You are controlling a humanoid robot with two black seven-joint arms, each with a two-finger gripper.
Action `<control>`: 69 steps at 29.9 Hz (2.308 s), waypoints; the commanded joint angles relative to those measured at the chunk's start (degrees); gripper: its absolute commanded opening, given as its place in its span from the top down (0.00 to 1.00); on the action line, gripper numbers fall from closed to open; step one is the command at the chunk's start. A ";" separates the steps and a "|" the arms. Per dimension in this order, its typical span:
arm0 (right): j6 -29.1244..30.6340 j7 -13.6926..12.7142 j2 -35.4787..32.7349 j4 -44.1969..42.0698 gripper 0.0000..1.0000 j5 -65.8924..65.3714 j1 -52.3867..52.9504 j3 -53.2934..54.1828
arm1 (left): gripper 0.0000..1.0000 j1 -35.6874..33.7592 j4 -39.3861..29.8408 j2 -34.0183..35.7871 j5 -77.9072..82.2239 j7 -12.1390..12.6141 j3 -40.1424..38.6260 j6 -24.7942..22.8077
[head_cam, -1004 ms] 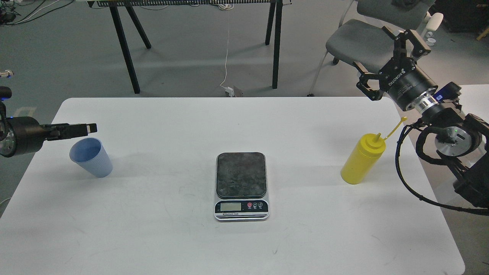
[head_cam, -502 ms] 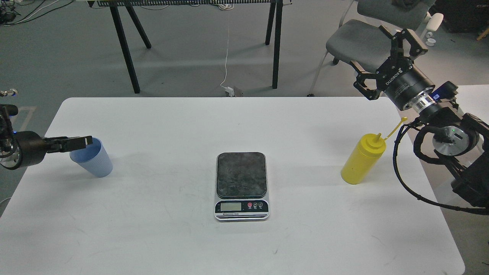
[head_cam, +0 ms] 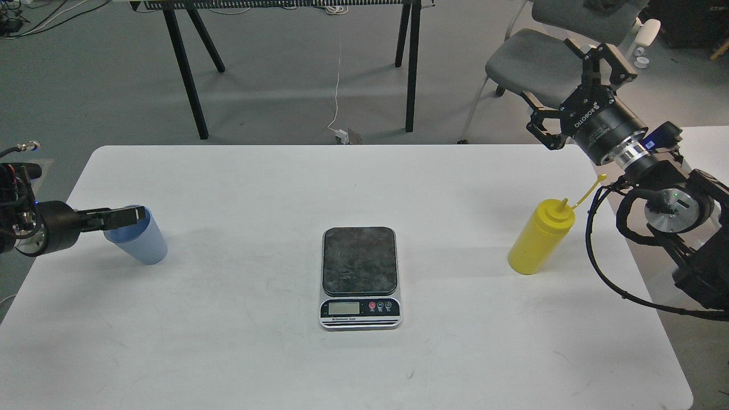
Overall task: Pour seasoning into cup on scale with both arms
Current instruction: 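Close the left gripper around the blue cup's side, then carry the blue cup with the left gripper onto the scale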
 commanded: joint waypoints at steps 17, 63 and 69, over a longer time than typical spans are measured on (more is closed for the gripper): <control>0.00 0.00 0.44 -0.26 0.01 -0.09 0.00 -0.08 | 0.70 2.43 4.31 -1.52 0.75 0.00 5.81 8.28; 0.00 0.17 0.53 -0.61 0.01 0.00 -0.09 0.80 | 0.95 -22.78 -33.57 0.61 8.04 0.00 5.89 -8.86; 0.00 0.17 0.44 -0.53 0.01 0.00 -0.09 0.98 | 0.95 -23.58 -31.73 -8.35 9.72 0.00 6.60 -9.83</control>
